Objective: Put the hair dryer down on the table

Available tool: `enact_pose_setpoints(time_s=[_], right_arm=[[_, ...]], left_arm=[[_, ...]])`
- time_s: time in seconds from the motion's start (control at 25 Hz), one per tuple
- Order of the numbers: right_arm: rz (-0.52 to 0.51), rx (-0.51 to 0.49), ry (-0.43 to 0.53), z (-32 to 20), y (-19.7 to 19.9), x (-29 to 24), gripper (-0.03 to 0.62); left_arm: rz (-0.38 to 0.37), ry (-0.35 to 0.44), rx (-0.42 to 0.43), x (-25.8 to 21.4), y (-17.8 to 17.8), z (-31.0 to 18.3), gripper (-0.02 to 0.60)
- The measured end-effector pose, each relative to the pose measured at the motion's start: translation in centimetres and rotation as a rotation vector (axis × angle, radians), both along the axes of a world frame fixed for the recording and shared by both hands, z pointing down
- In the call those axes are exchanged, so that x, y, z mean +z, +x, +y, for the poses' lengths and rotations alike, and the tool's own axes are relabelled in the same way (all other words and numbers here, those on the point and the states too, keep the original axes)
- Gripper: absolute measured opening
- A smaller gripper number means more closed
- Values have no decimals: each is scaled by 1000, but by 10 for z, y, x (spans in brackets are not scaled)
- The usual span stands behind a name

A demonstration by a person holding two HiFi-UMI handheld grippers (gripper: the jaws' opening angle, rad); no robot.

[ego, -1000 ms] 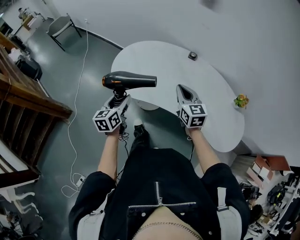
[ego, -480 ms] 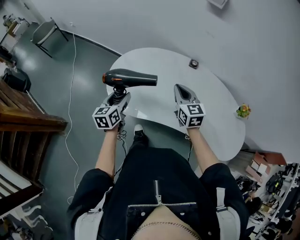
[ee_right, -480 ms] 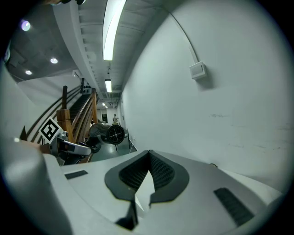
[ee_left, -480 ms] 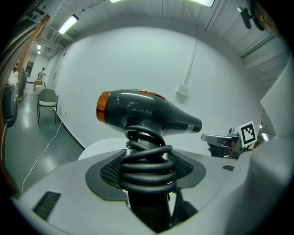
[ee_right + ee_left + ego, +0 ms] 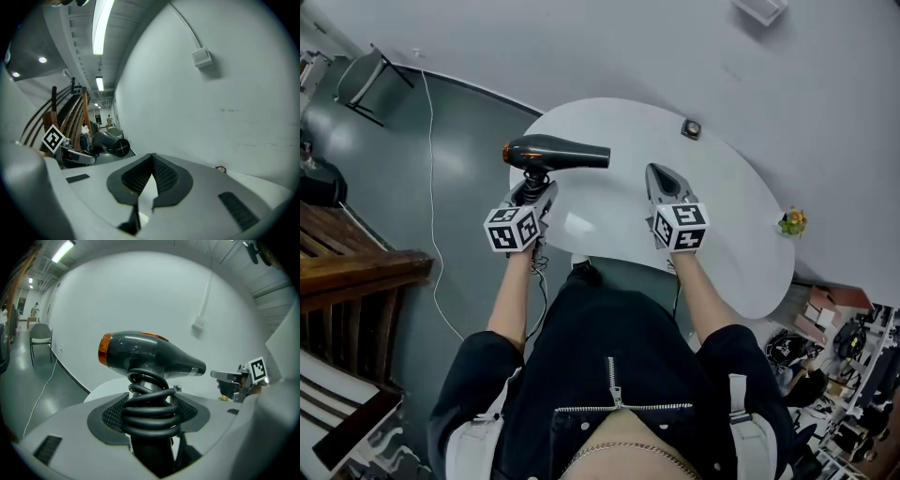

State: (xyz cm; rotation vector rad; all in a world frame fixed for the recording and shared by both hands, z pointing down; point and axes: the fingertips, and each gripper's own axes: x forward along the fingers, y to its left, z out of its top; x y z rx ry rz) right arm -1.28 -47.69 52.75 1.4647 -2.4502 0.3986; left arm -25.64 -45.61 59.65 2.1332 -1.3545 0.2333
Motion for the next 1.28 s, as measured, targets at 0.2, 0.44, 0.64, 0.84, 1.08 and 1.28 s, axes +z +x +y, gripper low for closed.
enact_pose_setpoints(time_s=[0.2, 0.44, 0.64, 0.84, 1.08, 1.28], right_arm=[[-1, 38, -20, -15, -3, 11, 6], [5, 55, -47, -20, -2, 22, 6], [1, 54, -48, -30, -2, 21, 6], [2, 55, -51, -39, 4, 20, 6], [2, 58, -60, -39, 6, 22, 6], [-6, 95, -59, -42, 22, 20, 6]], left_arm=[[-19, -61, 40, 30, -6, -19, 279], [-20, -98, 56, 49, -7, -28, 279], [-25, -125, 47, 60, -10, -32, 279], [-45, -143, 30, 72, -14, -38, 279], [-74, -175, 1, 92, -24, -49, 279], [-77, -197, -24, 107, -27, -68, 279]])
